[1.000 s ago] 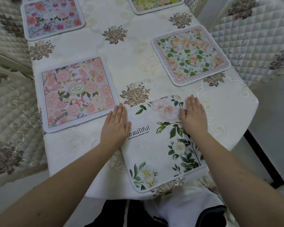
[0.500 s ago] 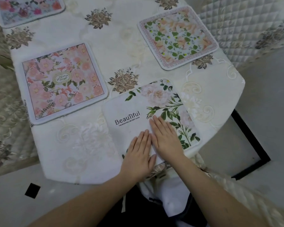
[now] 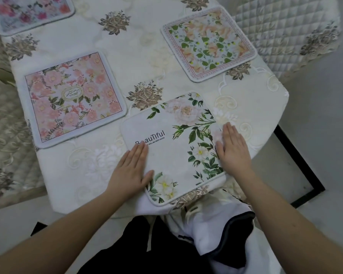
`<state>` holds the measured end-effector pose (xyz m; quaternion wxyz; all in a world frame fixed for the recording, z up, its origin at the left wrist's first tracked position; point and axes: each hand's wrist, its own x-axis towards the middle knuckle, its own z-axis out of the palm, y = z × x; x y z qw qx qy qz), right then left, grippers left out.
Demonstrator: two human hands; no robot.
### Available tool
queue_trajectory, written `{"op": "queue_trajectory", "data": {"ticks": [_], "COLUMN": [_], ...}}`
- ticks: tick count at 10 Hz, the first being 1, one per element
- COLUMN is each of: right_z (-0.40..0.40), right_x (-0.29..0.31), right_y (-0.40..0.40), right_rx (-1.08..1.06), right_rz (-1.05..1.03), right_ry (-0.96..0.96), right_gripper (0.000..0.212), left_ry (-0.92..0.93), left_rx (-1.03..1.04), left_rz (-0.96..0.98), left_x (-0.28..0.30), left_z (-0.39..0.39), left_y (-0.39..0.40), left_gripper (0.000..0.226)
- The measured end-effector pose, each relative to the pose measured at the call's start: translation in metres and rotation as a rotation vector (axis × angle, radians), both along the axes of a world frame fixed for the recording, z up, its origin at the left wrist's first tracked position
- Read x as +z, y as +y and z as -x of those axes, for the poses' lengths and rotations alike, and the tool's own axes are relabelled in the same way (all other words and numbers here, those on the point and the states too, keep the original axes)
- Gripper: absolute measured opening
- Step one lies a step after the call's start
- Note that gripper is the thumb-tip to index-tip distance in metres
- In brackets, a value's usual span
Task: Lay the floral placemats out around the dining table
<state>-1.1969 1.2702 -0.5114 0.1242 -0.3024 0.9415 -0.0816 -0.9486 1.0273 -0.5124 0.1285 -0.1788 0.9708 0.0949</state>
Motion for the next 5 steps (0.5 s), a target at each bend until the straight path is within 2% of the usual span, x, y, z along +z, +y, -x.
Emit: {"op": "queue_trajectory", "data": {"ticks": [2,3,4,5], "right_z": [-0.004,-0.012,-0.029,-0.049], "right_x": [0.010,0.021,0.041,0.057], "right_y": [-0.007,-0.014,-0.024,-0.033], "right_rx": [-0.062,-0.105,-0.113,-0.105], "right_rz": [-0.020,-0.052,-0.043,-0.075], "right_ry": [0.020,-0.015,-0.054,-0.135], "right_gripper": [0.066,0.057,0.053,0.053], "left_ry": [-0.019,-0.086,-0.077,-0.072], "left_rx": [-0.012,-0.037,0.007,-0.055], "left_rz": [0.066,0.059,0.005,0.053], "left_x": [0.012,0.033,0.062,0.083], "left_z": [0.001,0.013,0.027,0.037], "left_y": [-0.012,-0.018,-0.024,-0.025], "left_gripper": [0.075,0.074,0.076,0.059]}}
